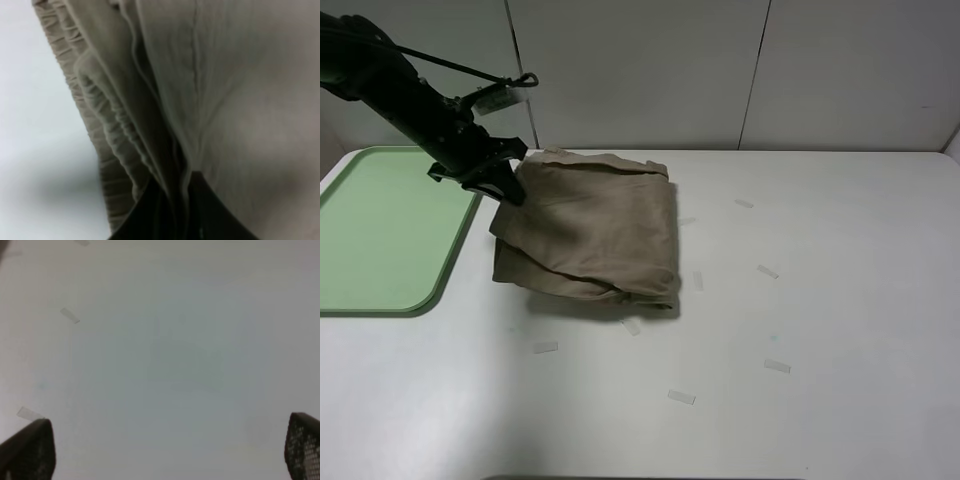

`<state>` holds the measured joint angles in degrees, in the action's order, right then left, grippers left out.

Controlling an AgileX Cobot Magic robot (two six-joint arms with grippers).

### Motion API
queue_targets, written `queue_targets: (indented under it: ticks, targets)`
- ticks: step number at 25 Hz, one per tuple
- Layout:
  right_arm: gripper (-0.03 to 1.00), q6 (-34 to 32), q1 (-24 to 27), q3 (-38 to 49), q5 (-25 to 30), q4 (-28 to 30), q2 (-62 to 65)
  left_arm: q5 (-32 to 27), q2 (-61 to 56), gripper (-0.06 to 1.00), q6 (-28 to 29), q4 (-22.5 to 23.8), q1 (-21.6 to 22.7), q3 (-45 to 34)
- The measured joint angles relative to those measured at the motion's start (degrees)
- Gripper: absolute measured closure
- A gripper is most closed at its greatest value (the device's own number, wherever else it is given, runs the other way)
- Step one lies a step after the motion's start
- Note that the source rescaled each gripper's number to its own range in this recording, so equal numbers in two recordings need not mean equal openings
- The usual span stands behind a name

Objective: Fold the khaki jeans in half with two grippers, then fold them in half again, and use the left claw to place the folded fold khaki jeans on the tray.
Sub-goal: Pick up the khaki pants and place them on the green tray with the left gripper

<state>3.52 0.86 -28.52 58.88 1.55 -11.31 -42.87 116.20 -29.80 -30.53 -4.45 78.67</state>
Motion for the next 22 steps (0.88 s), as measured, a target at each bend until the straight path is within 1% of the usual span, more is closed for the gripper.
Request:
queue_targets:
  ticks: [9,13,17,19,22]
  targets:
    - [-0.03,0.0,0.0,0.0,0.0,0.0,0.0,-2.5,-7.3,0.86,3.8,7.3,2.7,0.0]
    - [-0.03,0.0,0.0,0.0,0.0,-0.1,0.0,-4.4,-9.7,0.86,4.4,9.6,3.5,0.0]
    - [-0.03,0.0,0.0,0.0,0.0,-0.1,0.0,-7.1,-11.6,0.86,5.1,12.9,4.1,0.0]
    - [-0.03,0.0,0.0,0.0,0.0,-0.1,0.0,-8.5,-12.7,0.86,6.3,15.2,4.4,-0.1]
    - [-0.03,0.0,0.0,0.0,0.0,-0.1,0.0,-9.5,-14.3,0.86,9.1,19.9,4.9,-0.1]
